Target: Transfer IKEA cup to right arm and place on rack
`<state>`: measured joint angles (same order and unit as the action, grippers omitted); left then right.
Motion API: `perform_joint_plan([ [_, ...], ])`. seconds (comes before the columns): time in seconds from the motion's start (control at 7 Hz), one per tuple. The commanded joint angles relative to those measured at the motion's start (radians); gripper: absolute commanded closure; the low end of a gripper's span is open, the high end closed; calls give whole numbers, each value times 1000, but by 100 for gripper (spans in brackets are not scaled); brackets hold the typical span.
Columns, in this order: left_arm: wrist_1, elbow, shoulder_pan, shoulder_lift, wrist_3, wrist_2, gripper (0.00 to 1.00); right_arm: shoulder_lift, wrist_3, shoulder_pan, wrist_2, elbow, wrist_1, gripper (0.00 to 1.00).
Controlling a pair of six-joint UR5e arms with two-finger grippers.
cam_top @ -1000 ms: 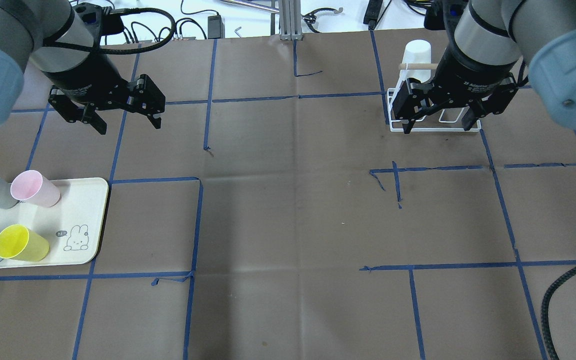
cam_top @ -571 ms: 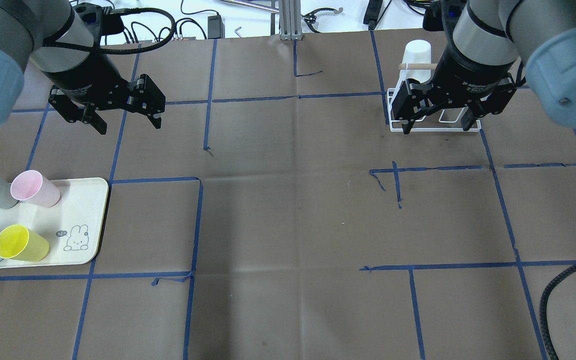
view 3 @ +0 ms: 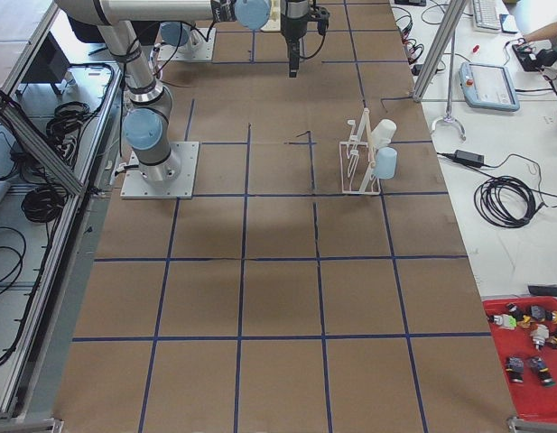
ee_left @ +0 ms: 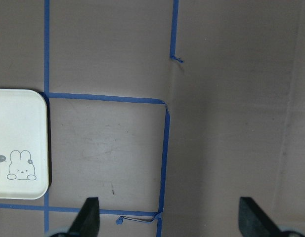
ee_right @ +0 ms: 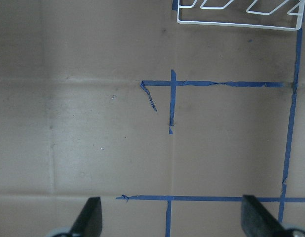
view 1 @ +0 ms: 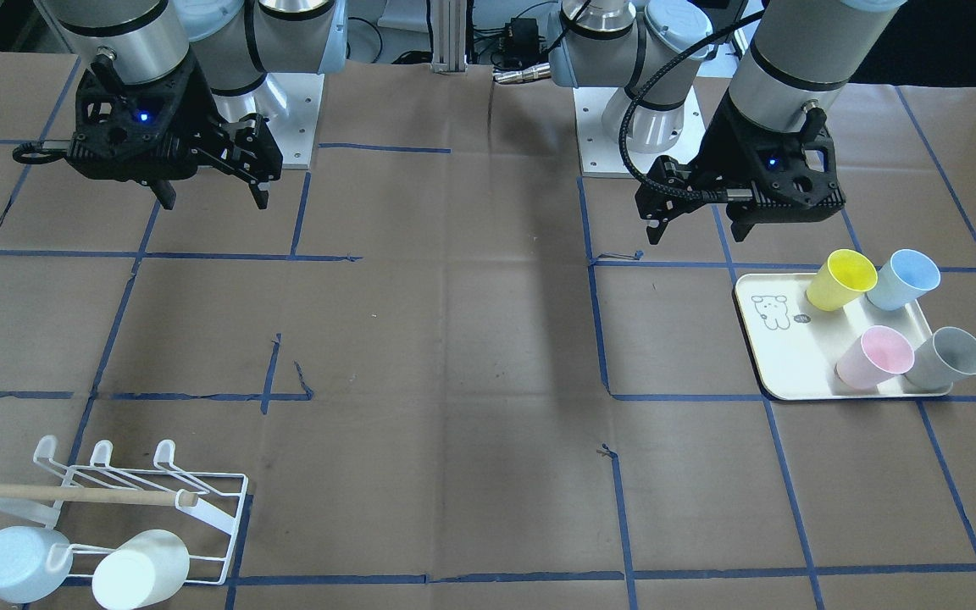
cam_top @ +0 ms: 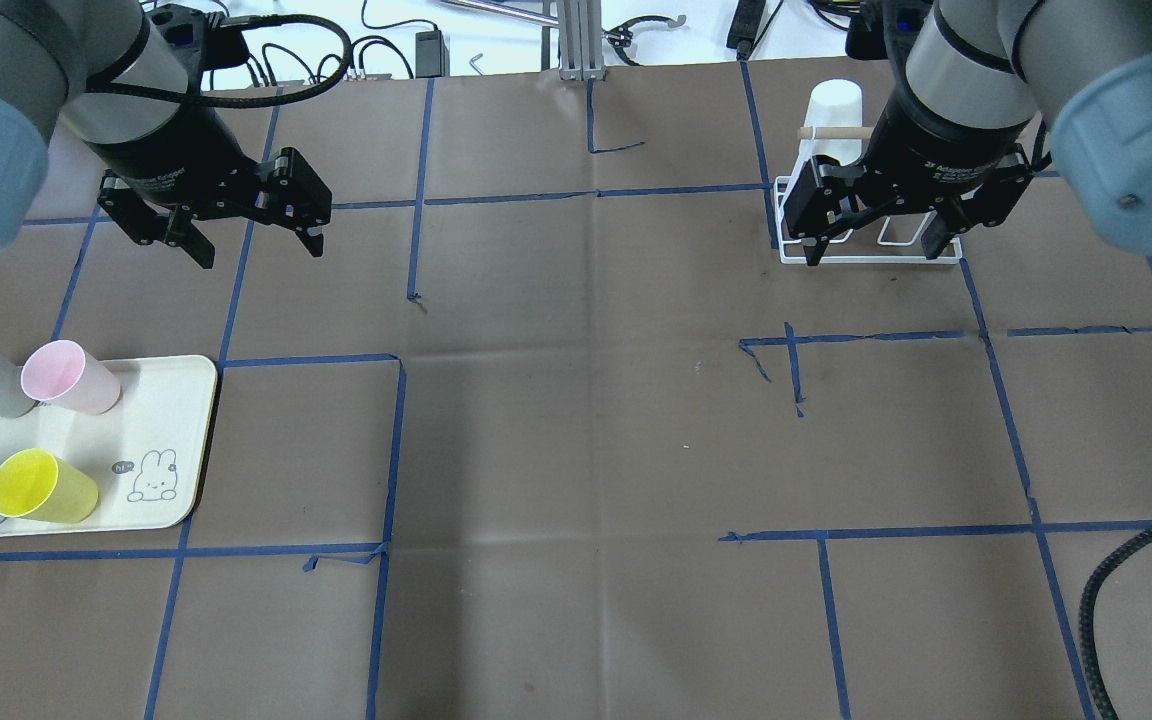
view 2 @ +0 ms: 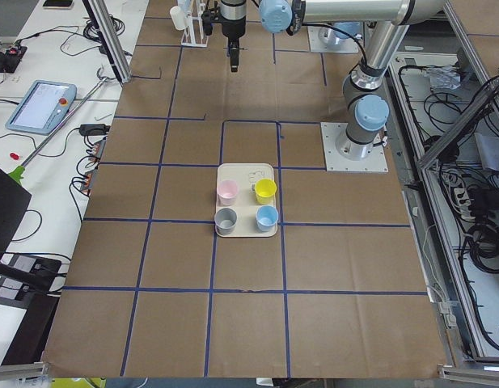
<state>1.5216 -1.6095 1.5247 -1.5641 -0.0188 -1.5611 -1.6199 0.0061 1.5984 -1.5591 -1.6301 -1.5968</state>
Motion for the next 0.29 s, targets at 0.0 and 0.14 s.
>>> perform_joint_plan([
  [0.0, 0, 0, 0, 1, -1, 1, 0, 0, 0, 0, 1, 1, 0, 0],
  [0.14, -1, 0, 0, 3, 0, 0, 0, 0, 0, 0, 1, 1, 0, 0],
])
